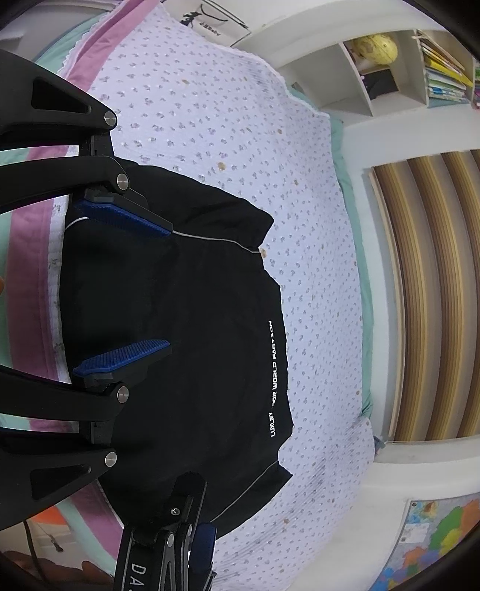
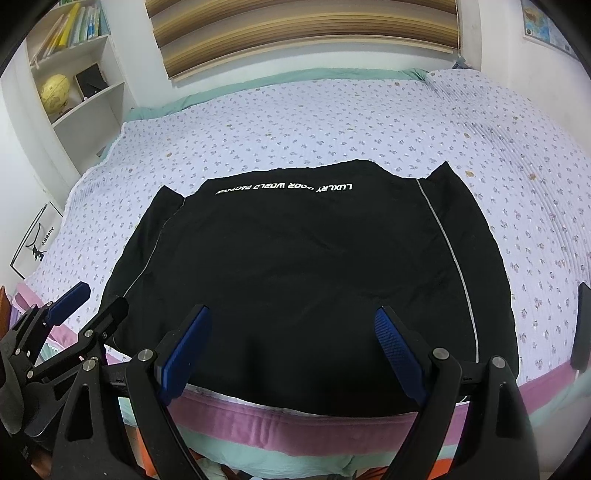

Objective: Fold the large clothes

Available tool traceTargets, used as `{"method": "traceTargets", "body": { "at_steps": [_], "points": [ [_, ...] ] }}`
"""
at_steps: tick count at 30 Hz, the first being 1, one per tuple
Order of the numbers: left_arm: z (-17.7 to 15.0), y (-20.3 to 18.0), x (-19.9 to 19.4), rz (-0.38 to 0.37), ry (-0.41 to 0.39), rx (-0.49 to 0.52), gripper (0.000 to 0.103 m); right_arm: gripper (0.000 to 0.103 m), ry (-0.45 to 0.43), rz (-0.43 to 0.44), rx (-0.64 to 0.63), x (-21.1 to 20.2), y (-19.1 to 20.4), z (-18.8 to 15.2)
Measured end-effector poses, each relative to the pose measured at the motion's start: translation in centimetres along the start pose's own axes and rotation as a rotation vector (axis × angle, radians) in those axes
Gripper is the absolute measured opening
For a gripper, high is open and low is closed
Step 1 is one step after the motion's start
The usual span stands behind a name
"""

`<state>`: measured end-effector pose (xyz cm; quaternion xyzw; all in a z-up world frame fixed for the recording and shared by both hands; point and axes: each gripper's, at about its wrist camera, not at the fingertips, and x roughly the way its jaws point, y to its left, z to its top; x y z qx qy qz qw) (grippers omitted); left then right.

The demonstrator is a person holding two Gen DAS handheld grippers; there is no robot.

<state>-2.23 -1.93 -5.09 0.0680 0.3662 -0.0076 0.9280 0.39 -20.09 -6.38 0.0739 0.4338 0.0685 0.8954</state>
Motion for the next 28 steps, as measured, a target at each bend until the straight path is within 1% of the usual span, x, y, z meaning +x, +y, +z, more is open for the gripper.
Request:
{"method": "traceTargets", "body": {
  "at_steps": [10,18,22,26,28],
  "points": [
    [-0.16,-0.01,0.08,0.002,0.011,0.002,0.058,0.091,0.004,0.005,-0.006,0.03,0.24,-0.23],
    [-0.03,-0.32,-0.05,0.008,0.003,0.006,0.058,0.091,0.006,0.005,-0.005,0.03,0.22,-0.27],
    [0.02,-0.23,-0.13,0.037,-0.020,0.000,0.058,0.091,0.009,0.005,-0.005,0.09,0.12,-0.32],
    [0.04,0.03,-0.66,0.077,-0.078,0.002,0.058,0.091,0.015,0.005,-0.003,0.36,0.05,-0.33],
    [0.19,0.22,-0.63,0.050,-0.072,0.000,0.058,0.091,0.020,0.008,-0.003,0.54,-0.01,-0.34]
  ]
}}
